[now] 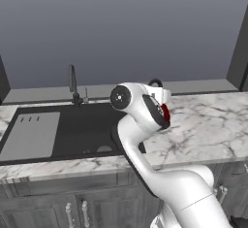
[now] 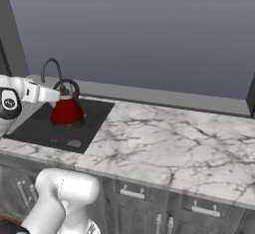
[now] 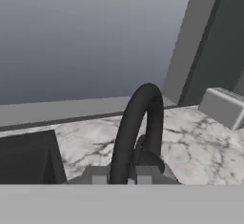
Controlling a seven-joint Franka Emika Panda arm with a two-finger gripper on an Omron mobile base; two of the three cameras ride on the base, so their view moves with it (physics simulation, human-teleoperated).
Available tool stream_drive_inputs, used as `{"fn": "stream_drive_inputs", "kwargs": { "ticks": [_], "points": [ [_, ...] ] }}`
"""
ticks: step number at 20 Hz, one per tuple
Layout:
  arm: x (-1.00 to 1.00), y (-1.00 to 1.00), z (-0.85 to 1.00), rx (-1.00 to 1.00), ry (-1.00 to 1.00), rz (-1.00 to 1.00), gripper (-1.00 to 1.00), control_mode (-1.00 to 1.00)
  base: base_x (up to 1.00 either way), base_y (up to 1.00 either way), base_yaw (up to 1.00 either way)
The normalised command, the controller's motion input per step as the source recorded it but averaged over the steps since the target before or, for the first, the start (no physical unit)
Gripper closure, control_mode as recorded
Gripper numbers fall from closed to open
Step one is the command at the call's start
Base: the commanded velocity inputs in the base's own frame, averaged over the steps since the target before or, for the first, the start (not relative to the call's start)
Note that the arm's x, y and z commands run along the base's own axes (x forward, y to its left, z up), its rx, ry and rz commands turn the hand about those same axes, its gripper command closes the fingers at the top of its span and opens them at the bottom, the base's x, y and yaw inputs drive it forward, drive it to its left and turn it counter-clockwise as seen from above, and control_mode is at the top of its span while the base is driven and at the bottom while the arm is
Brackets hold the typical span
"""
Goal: Open the cabinet, pick the kettle from the cabinet, and place it in the sink.
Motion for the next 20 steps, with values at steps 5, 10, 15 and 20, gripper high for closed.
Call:
{"fn": "stream_drive_inputs", "kwargs": {
  "ticks": [5,10,15,20],
  "points": [
    [0.04,0.19,-0.06,0.0,0.08,0.1,1.0,-1.0,0.0,0.0,0.0],
    [0.06,0.16,-0.16,0.06,-0.02,0.03,1.0,-1.0,0.0,0.0,0.0],
    [0.14,0.12,-0.27,0.2,-0.1,0.0,1.0,-1.0,0.0,0.0,0.0],
    [0.3,0.13,-0.27,0.2,-0.13,0.0,1.0,-1.0,0.0,0.0,0.0]
  ]
}}
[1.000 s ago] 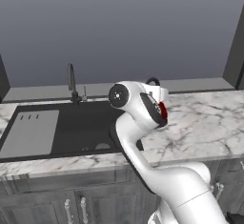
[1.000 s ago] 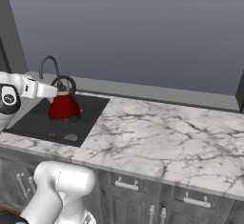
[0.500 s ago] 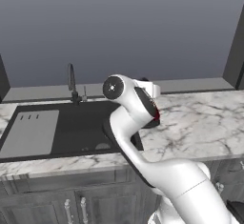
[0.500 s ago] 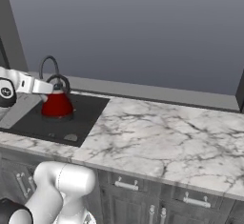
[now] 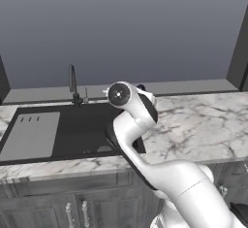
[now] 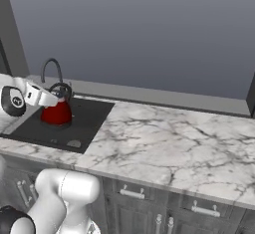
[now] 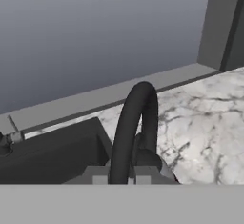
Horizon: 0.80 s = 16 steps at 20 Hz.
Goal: Open the cabinet, pick the kettle from the cabinet, and place it in the sink.
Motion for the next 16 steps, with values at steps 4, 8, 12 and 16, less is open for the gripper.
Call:
{"fn": "stream_drive_inputs", "kwargs": {
  "ticks": [4,8,12,16],
  "points": [
    [0.3,0.11,-0.32,0.19,-0.12,0.0,1.0,-1.0,0.0,0.0,0.0],
    [0.39,0.12,-0.28,0.15,-0.01,-0.04,1.0,-1.0,0.0,0.0,0.0],
    [0.45,0.15,-0.22,0.02,0.02,-0.13,1.0,-1.0,0.0,0.0,0.0],
    [0.42,0.13,-0.28,0.0,0.06,-0.18,1.0,-1.0,0.0,0.0,0.0]
  ]
}}
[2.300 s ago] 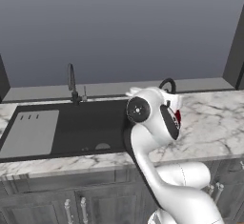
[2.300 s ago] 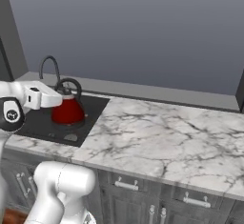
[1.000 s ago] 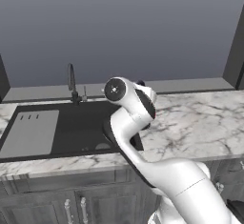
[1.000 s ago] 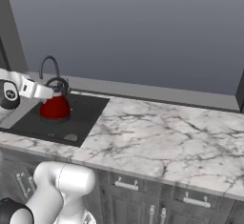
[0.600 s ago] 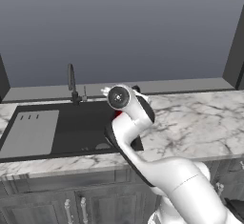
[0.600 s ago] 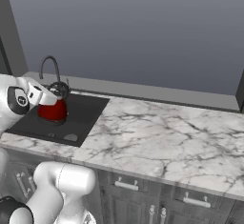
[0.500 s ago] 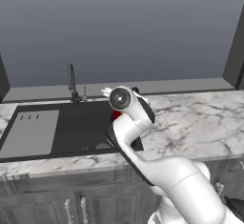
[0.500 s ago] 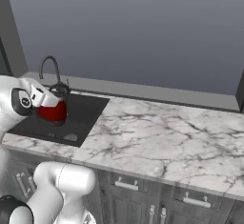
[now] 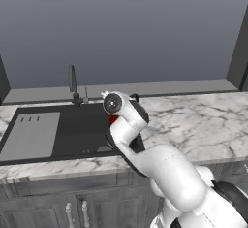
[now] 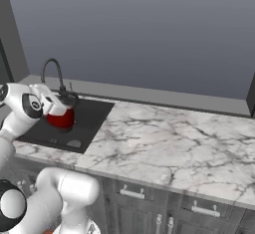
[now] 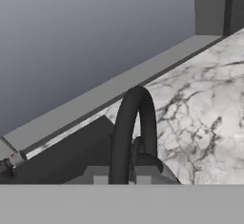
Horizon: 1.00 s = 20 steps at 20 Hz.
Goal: Open the cabinet, pick the kettle from the cabinet, and place it in the sink.
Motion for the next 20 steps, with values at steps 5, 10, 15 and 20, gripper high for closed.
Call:
{"fn": "stream_drive_inputs", "kwargs": {
  "ticks": [5,10,15,20],
  "points": [
    [0.42,0.21,-0.3,0.0,0.06,-0.29,1.0,-1.0,0.0,0.0,0.0],
    [0.37,0.19,-0.29,0.0,0.07,-0.27,1.0,-1.0,0.0,0.0,0.0],
    [0.33,0.19,-0.34,0.0,0.09,-0.2,1.0,-1.0,0.0,0.0,0.0],
    [0.34,0.05,-0.29,-0.05,0.1,-0.14,1.0,-1.0,0.0,0.0,0.0]
  ]
}}
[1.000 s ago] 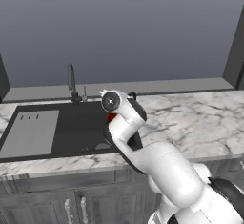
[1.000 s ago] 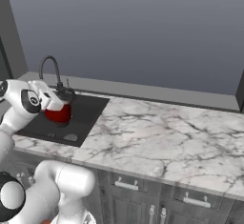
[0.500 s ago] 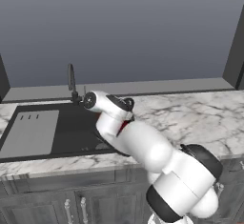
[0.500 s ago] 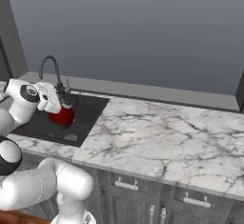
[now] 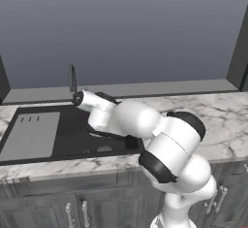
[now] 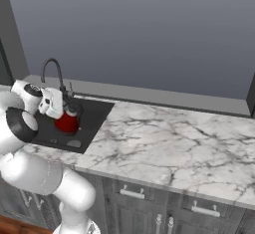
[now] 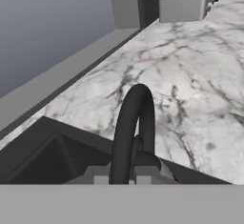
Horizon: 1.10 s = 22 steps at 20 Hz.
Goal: Open the cabinet, pick the kettle from the cabinet, and place it in the sink.
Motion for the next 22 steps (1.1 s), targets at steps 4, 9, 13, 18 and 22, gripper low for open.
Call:
{"fn": "stream_drive_inputs", "kwargs": {
  "ticks": [4,9,13,18,22],
  "points": [
    [0.35,0.06,-0.23,-0.15,0.12,-0.09,1.0,-1.0,0.0,0.0,0.0],
    [0.25,0.16,-0.24,-0.21,0.08,-0.05,1.0,-1.0,0.0,0.0,0.0],
    [0.17,0.24,-0.35,-0.22,0.02,-0.03,1.0,-1.0,0.0,0.0,0.0],
    [0.25,0.17,-0.28,-0.12,0.06,-0.06,1.0,-1.0,0.0,0.0,0.0],
    [0.21,0.19,-0.21,-0.07,0.11,-0.04,1.0,-1.0,0.0,0.0,0.0]
  ]
}}
